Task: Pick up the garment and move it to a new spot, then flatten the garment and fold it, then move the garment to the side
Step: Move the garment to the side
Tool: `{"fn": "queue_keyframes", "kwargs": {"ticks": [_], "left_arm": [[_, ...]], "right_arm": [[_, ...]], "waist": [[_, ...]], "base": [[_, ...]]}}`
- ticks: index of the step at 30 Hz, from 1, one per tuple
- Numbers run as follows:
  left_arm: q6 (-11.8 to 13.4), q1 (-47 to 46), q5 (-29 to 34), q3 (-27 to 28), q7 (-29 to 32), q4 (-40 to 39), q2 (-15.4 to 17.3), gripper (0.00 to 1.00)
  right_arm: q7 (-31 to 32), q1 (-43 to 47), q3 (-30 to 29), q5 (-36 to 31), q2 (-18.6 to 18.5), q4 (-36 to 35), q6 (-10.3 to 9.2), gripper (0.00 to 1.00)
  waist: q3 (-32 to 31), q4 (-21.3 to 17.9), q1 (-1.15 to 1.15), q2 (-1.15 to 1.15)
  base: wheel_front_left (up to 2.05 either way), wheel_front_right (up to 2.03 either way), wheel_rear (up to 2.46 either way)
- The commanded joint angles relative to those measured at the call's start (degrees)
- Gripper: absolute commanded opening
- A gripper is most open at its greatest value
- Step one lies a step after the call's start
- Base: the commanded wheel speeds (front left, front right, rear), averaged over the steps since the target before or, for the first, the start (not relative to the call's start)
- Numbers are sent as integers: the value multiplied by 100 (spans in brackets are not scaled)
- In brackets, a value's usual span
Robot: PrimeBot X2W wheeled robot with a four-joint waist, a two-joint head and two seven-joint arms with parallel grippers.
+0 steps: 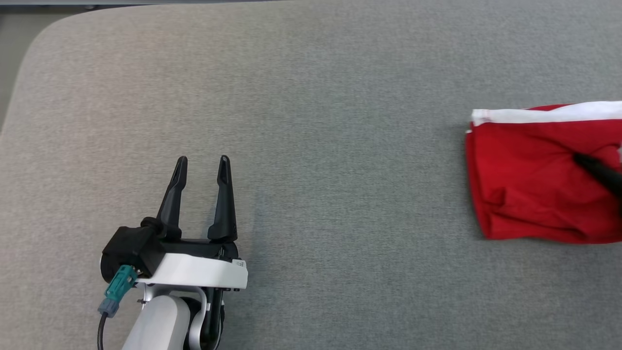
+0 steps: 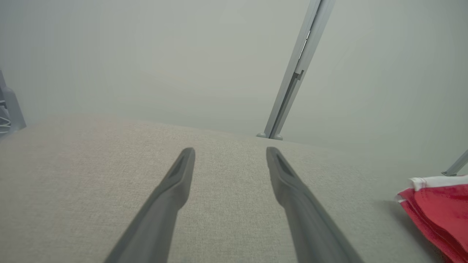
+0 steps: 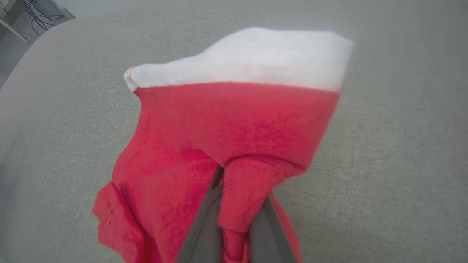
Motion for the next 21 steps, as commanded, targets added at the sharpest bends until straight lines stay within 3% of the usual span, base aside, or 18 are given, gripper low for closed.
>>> {"fn": "queue_keyframes", "kwargs": {"ticks": [1, 16, 21], "left_arm": [[-35, -101, -31, -4, -3, 14, 22, 100], [-86, -397, -139, 30, -3, 110, 23, 100], [-138, -533, -76, 1, -3, 159, 22, 100]], "right_arm": [[14, -102, 12, 8, -154, -28, 0, 0], [-272, -186, -120, -51, -1649, 417, 0, 0], [-487, -305, -81, -480, -1839, 672, -1, 0]], "waist": [[70, -114, 0, 0], [355, -738, 0, 0], [544, -811, 0, 0]], "base": [[0, 0, 0], [0, 0, 0], [0, 0, 0]]}}
